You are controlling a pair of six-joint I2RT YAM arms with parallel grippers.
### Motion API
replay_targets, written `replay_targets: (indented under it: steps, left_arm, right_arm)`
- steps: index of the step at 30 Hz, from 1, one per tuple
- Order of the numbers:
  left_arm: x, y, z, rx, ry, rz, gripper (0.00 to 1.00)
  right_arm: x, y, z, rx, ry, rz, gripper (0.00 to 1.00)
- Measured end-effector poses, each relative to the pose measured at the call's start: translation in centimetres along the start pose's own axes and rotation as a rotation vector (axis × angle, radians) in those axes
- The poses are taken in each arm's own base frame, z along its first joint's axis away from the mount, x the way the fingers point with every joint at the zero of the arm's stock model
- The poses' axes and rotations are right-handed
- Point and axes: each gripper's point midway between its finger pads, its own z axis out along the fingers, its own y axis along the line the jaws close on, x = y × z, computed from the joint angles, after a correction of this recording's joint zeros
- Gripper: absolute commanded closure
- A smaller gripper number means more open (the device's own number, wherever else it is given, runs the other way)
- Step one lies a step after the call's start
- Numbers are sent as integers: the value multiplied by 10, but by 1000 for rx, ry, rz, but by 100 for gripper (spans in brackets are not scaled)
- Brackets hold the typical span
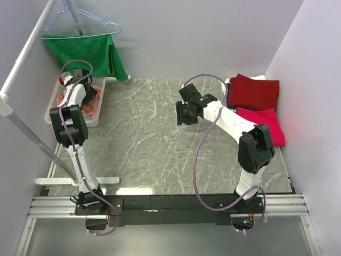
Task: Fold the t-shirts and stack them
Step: Grab the tshirt from the pile
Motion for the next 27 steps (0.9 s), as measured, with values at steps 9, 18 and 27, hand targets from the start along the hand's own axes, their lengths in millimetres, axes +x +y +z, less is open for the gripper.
replay_targets:
  steps: [9, 18, 27]
  left_arm:
    - [6, 16, 25, -32, 50, -12, 29]
    - [9, 7, 40, 9, 77, 13, 99]
    - [19, 5, 39, 48, 103, 27, 99]
  right_arm:
    - [-9, 1, 10, 27, 13, -1, 48]
    - [-13, 0, 6, 41, 13, -1, 48]
    - [-11, -1, 8, 46, 14, 3, 48]
